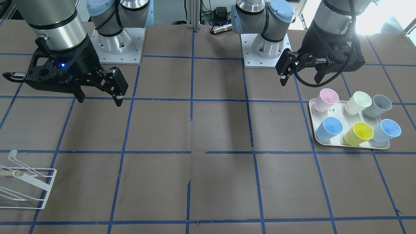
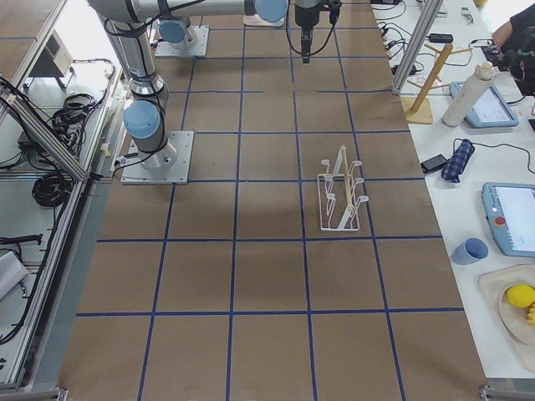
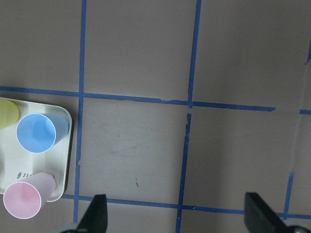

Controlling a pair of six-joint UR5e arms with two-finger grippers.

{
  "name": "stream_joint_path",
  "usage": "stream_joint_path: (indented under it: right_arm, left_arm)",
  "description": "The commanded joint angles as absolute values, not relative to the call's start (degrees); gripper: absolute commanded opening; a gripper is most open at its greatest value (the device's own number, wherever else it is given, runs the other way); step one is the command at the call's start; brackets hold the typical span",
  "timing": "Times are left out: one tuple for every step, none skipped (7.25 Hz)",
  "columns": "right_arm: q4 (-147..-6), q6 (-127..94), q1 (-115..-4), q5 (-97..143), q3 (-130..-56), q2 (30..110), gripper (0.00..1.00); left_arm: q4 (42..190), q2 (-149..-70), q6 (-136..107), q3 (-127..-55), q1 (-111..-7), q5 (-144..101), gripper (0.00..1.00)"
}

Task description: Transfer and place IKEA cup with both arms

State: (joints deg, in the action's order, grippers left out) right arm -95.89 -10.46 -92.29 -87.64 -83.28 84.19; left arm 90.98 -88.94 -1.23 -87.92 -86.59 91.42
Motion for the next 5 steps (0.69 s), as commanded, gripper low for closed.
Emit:
stream_joint_path:
  right_arm:
    - [-95.9,-10.4,-92.3,-87.7,-83.4,84.2,1.0]
    - [-95.9,-10.5,-92.3,-87.6,-83.4,84.2,1.0]
    - [-95.9,-10.5,-92.3,-87.6,-83.5,84.1,1.0]
    - [-96.0,-10.5,-92.3,-87.6,-83.5,84.2,1.0]
    - [-95.9,-10.5,-92.1,-87.6,-83.4,84.1,1.0]
  left_arm:
    - [90.8,-89.1,-1.0,-88.0,-87.9,91.5,1.0]
    - [90.3,-89.2,-1.0,-88.0,-87.9,91.4,1.0]
    - [90.3,-89.0,-1.0,-88.1,-87.9,91.4,1.0]
    - [90.3,-89.2,-1.0,-88.1,-88.1,91.2,1.0]
    - [90.4,-89.3,-1.0,-87.9,-87.8,91.1,1.0]
